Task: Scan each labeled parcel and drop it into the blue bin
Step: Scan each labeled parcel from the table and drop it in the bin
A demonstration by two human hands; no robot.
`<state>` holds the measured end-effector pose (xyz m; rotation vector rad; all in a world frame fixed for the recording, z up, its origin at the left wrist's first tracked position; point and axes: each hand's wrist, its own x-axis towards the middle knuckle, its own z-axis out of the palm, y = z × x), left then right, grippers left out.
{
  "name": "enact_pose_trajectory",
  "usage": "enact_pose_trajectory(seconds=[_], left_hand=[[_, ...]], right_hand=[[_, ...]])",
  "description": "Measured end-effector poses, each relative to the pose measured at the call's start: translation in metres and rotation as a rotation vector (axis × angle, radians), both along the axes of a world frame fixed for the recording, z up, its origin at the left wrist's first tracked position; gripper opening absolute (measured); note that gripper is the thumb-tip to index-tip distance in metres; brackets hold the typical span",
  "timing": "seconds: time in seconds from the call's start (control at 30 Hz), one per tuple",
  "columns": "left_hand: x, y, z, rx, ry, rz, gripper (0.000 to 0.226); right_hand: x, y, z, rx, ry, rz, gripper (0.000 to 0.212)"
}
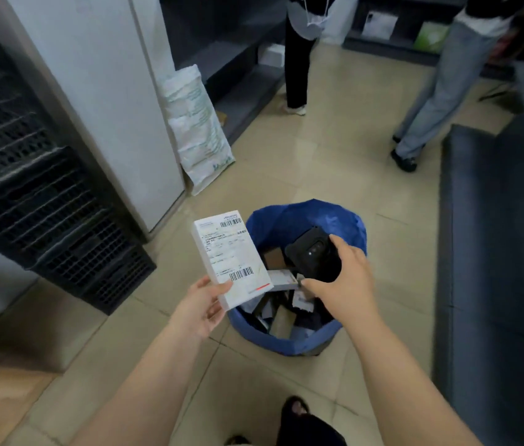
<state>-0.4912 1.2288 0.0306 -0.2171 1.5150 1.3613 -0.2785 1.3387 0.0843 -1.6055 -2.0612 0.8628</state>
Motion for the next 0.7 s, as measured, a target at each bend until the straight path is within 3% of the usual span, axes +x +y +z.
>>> enact_pose_trajectory(seconds=[0.37,0.7], left_hand=[[0.008,0.12,-0.083,-0.16,0.012,-0.159,0.04],[0.005,0.185,-0.211,-0.403,-0.008,-0.355,0.048]], right_hand=[[0.0,0.105,-0.094,-0.214,-0.035,-0.043,0.093],[-0.018,0.159,-0.217,-0.426,-0.137,-0.097,0.092]])
